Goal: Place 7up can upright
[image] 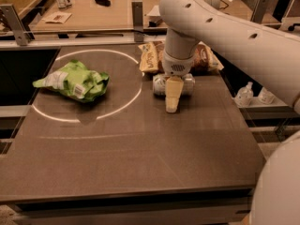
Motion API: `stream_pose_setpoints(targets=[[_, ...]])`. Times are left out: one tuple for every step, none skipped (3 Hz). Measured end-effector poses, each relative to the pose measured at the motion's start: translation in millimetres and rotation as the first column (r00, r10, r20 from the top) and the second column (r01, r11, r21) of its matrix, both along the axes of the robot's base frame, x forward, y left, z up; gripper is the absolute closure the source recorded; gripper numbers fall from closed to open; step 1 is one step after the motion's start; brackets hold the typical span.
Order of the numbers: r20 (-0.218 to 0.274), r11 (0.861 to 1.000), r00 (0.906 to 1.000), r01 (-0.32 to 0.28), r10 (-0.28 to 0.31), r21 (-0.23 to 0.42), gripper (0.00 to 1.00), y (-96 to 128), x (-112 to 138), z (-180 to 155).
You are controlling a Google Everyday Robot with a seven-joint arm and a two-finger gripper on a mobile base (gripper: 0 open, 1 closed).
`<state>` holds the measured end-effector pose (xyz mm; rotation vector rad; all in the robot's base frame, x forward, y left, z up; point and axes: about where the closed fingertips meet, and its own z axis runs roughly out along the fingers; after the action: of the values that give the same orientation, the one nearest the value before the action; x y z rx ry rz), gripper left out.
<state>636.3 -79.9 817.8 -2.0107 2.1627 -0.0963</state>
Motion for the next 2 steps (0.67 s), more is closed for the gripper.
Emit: stream_pose_setpoints(targets=[[0.0,1.0,1.0,0.0,0.0,0.0,0.63,0.0,0.0,3.6],[0.0,1.0,1.0,0.0,0.0,0.0,0.86,0.0,0.0,9.2]])
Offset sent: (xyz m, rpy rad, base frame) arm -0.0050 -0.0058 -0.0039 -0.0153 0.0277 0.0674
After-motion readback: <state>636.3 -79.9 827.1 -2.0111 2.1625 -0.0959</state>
